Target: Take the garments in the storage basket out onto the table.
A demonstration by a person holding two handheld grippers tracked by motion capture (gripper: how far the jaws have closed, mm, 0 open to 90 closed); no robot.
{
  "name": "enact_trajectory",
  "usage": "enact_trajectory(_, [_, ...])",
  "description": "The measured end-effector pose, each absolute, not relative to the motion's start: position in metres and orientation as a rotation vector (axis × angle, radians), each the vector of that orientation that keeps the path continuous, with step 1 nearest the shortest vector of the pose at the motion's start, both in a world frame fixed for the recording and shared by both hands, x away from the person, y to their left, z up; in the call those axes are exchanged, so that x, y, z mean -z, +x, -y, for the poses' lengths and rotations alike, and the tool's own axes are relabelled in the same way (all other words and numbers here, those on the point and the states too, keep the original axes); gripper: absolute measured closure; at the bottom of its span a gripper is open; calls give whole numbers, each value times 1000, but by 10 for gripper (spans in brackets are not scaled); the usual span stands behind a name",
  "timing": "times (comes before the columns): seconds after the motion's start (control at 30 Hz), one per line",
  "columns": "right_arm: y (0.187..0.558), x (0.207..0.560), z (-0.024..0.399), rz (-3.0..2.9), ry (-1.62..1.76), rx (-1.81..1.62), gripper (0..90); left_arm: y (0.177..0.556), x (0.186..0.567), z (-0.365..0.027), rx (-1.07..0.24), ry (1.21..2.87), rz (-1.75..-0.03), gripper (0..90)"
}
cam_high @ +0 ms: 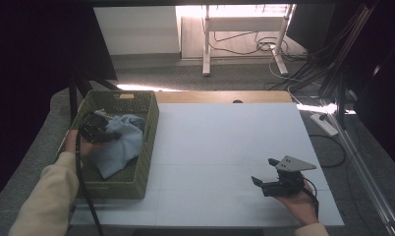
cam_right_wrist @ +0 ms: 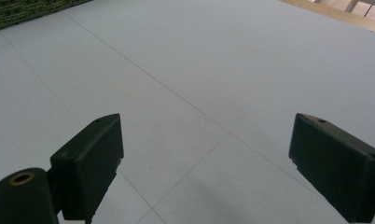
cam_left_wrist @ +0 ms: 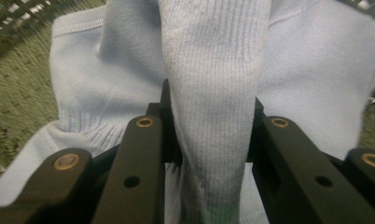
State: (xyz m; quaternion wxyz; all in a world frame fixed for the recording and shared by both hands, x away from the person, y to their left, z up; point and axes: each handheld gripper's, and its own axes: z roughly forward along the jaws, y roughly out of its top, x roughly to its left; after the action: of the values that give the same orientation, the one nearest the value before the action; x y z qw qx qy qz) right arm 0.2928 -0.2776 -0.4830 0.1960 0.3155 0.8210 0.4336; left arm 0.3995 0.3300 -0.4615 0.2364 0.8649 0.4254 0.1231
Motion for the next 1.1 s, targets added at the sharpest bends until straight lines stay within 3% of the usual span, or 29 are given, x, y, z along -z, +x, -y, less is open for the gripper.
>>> enact_trajectory(0.63, [292,482,277,-2292,879,-1227,106,368,431,-336,-446,2237,-1127,711])
enact_trajectory(1.1, [292,483,276,-2291,878,-1225,106,361,427,-344,-437,2136,-1152,711])
